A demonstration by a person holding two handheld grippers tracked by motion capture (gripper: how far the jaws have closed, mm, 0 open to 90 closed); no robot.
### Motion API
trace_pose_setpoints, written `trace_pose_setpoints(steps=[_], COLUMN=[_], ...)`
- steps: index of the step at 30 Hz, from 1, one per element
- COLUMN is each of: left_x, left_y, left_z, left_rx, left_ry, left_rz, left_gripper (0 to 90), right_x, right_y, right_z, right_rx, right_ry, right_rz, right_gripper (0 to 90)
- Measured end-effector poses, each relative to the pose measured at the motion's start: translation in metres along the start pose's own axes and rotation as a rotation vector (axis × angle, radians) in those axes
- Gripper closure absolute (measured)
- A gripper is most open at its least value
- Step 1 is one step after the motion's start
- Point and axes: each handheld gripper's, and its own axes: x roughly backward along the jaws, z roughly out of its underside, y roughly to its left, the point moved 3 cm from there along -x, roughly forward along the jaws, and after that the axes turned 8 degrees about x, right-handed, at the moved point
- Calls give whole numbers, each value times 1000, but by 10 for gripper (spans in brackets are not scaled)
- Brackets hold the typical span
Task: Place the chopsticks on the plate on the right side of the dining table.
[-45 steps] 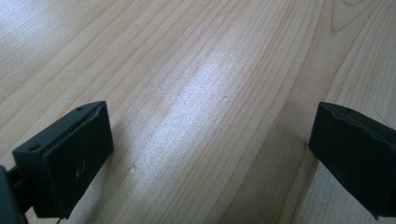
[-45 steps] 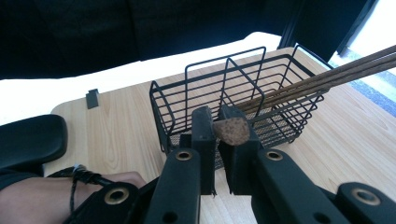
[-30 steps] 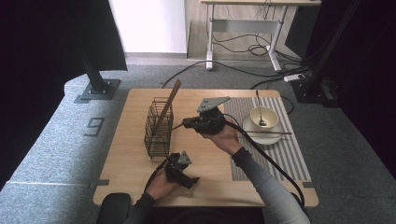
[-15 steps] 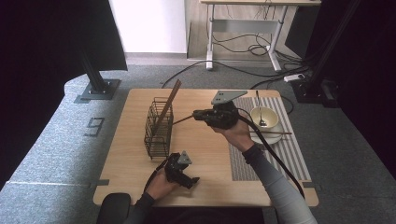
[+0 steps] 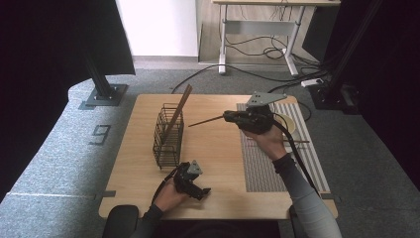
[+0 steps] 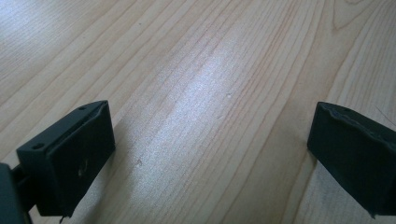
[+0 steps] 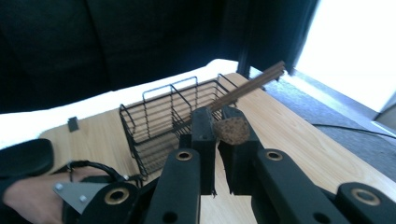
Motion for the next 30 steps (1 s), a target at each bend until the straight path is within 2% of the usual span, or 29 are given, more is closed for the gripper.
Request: trace_pose_setpoints(steps=[6, 18, 30], left_x=[0, 1, 11], left_y=[0, -1, 1], left_z=[0, 0, -4], left_rx=[-1, 2, 10], left_ry=[-1, 0, -41], left_rz=[1, -1, 3], left_gripper=[3, 13, 29], right_x=[6, 5, 5], right_y=[-1, 5, 11], right_z=[12, 38, 67], right_rx=[14, 11, -14], right_ry=[14, 30, 34], right_rz=[15, -4, -21], right_gripper=[834, 834, 834])
